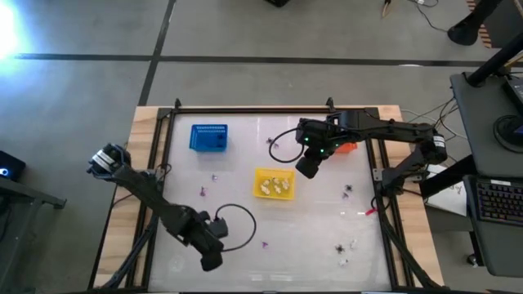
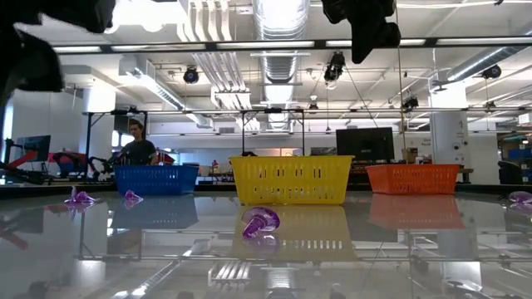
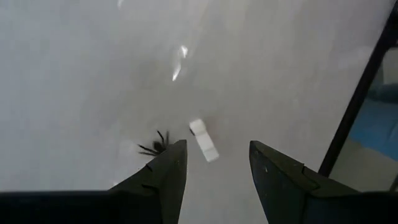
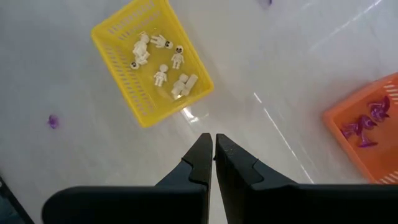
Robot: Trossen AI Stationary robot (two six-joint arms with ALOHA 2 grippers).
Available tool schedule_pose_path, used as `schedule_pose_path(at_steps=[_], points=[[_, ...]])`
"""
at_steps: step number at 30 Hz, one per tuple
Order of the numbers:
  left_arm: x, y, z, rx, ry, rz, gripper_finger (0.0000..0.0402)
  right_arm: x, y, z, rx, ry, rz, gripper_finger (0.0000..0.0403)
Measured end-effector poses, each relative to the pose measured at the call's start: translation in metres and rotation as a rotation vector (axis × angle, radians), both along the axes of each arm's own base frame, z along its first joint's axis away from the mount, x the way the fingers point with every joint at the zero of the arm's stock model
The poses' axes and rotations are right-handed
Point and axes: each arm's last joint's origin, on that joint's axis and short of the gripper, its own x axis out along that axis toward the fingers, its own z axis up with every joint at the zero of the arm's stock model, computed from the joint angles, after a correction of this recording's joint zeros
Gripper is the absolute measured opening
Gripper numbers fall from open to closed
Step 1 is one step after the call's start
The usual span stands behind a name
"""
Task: Sort Halloween decoration
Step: Put the white skeleton toy into the yellow bin
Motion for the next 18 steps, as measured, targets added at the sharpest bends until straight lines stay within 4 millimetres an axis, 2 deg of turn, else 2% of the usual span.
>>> schedule_pose_path(at_steps=[8,18], points=[[0.009,-0.015,-0.026,-0.039,0.066,-0.053,0.0157,0.0,0.0,0.0,-0.004,0.002,0.015,0.0013],[0.009,-0.015,-0.047,0.011,0.129,-0.055,0.0157,-0.001,0.0,0.0,-0.003,0.01,0.021,0.0013]])
